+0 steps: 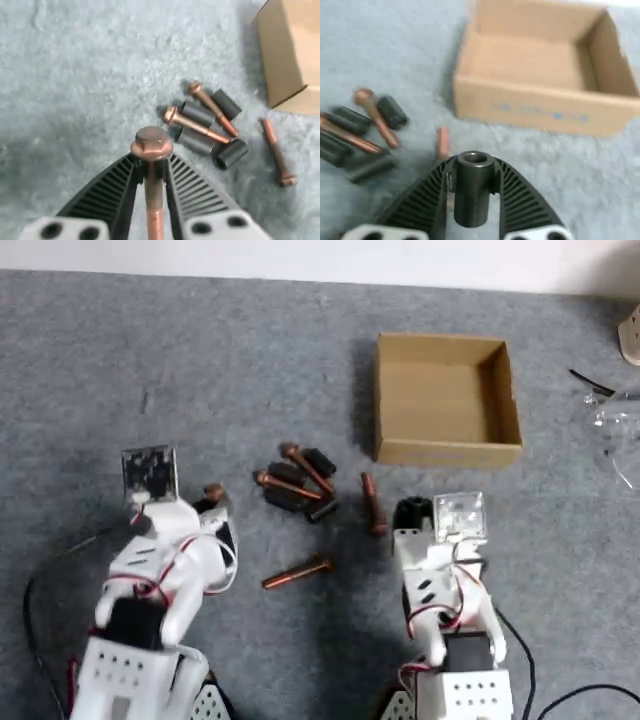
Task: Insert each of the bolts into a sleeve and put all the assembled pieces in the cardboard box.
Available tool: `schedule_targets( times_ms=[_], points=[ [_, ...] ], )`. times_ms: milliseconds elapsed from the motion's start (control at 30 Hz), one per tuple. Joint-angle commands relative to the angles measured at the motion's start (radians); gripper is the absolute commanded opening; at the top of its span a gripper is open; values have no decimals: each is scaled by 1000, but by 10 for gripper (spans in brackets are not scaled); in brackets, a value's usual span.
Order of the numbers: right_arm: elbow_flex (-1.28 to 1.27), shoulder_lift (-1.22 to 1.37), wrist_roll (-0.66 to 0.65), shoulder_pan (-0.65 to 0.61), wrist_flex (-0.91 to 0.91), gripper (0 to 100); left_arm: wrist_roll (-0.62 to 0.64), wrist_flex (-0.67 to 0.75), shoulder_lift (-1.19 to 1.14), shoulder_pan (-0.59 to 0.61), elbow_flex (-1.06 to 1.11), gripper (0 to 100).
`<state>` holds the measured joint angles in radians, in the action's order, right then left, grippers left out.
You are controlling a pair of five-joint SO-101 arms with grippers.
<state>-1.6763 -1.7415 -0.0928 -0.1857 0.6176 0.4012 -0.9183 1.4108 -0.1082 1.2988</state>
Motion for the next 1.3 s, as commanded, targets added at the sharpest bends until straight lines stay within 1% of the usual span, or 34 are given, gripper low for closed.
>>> schedule_targets(
  times_ms=[0,167,267,333,467,600,700,800,867,933,1033,1100,1167,1267],
  points=[
    [-82,-108,-14,-67,45,4,-5,61,216,4,105,4],
    [-84,-84,-12,-134,47,4,-3,69,443,7,200,4],
    [-84,-101,-12,-179,45,4,3,69,406,13,188,4],
    [-84,-99,-12,-232,45,4,5,89,398,38,163,4],
    [-82,-99,-12,-357,45,4,5,213,404,62,105,4],
    [-71,-97,-14,-452,15,4,5,358,404,-4,97,4],
    [-74,-97,-14,-473,-70,4,5,485,401,-67,133,4],
    [-74,-97,-14,-473,-143,4,5,595,401,-84,168,4],
    [-74,-97,-20,-475,-191,4,5,641,401,-88,180,4],
    [-76,-97,-78,-481,-242,4,12,657,401,-90,186,4],
    [-110,-96,-169,-506,-265,4,138,652,401,-90,191,4],
    [-133,-96,-183,-522,-265,4,193,652,401,-90,191,4],
    [-133,-96,-183,-544,-265,4,196,652,401,-93,191,4],
    [-133,-94,-187,-555,-255,4,196,646,401,-131,193,4]
  ],
)
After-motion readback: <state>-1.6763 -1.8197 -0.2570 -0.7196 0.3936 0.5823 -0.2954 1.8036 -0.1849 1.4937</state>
